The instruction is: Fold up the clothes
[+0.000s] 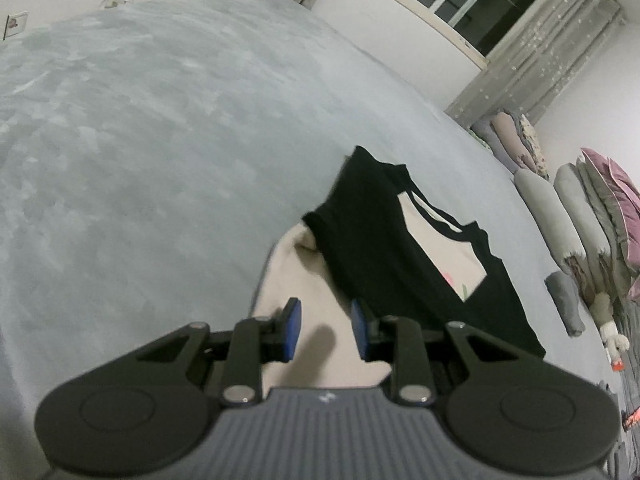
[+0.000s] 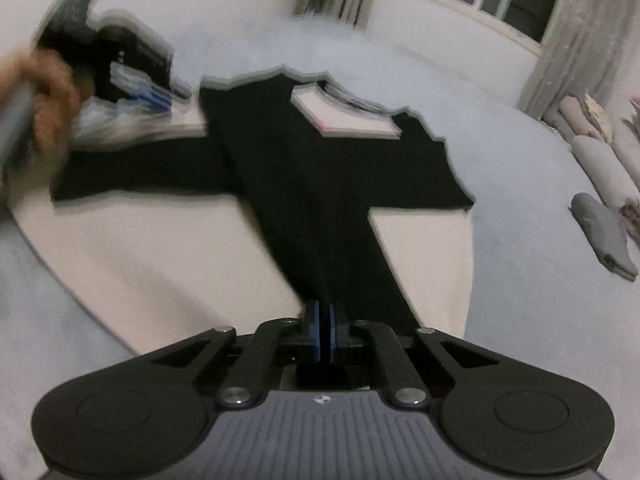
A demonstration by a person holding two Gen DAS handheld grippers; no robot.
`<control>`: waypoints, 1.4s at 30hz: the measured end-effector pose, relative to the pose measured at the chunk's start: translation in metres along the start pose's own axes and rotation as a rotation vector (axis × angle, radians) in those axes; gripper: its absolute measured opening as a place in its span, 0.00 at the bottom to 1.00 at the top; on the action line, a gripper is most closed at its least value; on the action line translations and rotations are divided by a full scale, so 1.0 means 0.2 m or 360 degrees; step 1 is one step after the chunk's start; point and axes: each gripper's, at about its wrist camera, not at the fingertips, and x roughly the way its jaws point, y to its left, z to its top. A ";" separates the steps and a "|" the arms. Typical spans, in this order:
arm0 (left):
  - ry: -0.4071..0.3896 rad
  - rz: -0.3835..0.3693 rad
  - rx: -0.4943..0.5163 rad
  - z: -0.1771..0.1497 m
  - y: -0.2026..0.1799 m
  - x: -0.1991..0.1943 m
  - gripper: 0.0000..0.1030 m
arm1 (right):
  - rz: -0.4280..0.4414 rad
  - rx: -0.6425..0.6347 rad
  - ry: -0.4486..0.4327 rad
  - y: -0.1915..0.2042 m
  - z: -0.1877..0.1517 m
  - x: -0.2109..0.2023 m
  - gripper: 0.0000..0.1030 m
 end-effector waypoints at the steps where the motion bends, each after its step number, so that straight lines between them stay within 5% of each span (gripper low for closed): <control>1: -0.0005 0.0002 -0.0006 0.00 0.01 0.00 0.24 | 0.0023 0.0008 -0.0012 0.00 0.00 -0.01 0.07; 4: -0.0018 0.0004 -0.0019 0.02 0.02 -0.01 0.24 | 0.0106 0.0069 -0.0065 -0.04 0.00 -0.05 0.08; 10: -0.0028 -0.0024 -0.0003 0.02 -0.01 -0.02 0.24 | 0.0227 0.0243 -0.0217 -0.17 -0.01 -0.11 0.27; 13: -0.0030 -0.0100 0.0093 -0.03 -0.11 -0.06 0.28 | 0.0183 0.0304 -0.0178 -0.21 -0.02 -0.08 0.34; 18: 0.0063 -0.0294 0.0302 -0.19 -0.37 -0.06 0.32 | 0.0110 0.0406 -0.0112 -0.28 -0.03 -0.03 0.34; 22: 0.0102 -0.0327 0.0486 -0.32 -0.50 -0.01 0.32 | 0.0051 0.0488 -0.0060 -0.33 -0.04 0.01 0.34; 26: 0.0108 -0.0263 0.0594 -0.38 -0.54 0.04 0.31 | 0.0022 0.0449 -0.0042 -0.32 -0.05 0.00 0.10; 28: 0.0116 -0.0242 0.0605 -0.39 -0.53 0.05 0.28 | -0.0026 0.0461 -0.0065 -0.32 -0.06 -0.03 0.06; 33: 0.0144 -0.0194 0.0626 -0.41 -0.52 0.05 0.24 | -0.0161 0.0570 -0.0139 -0.42 -0.07 -0.08 0.05; 38: 0.0163 -0.0192 0.0615 -0.40 -0.51 0.03 0.24 | -0.0209 0.0464 0.0010 -0.37 -0.06 0.01 0.05; 42: 0.0190 -0.0202 0.0584 -0.38 -0.49 0.02 0.24 | -0.0322 0.0413 -0.0136 -0.36 -0.05 -0.06 0.16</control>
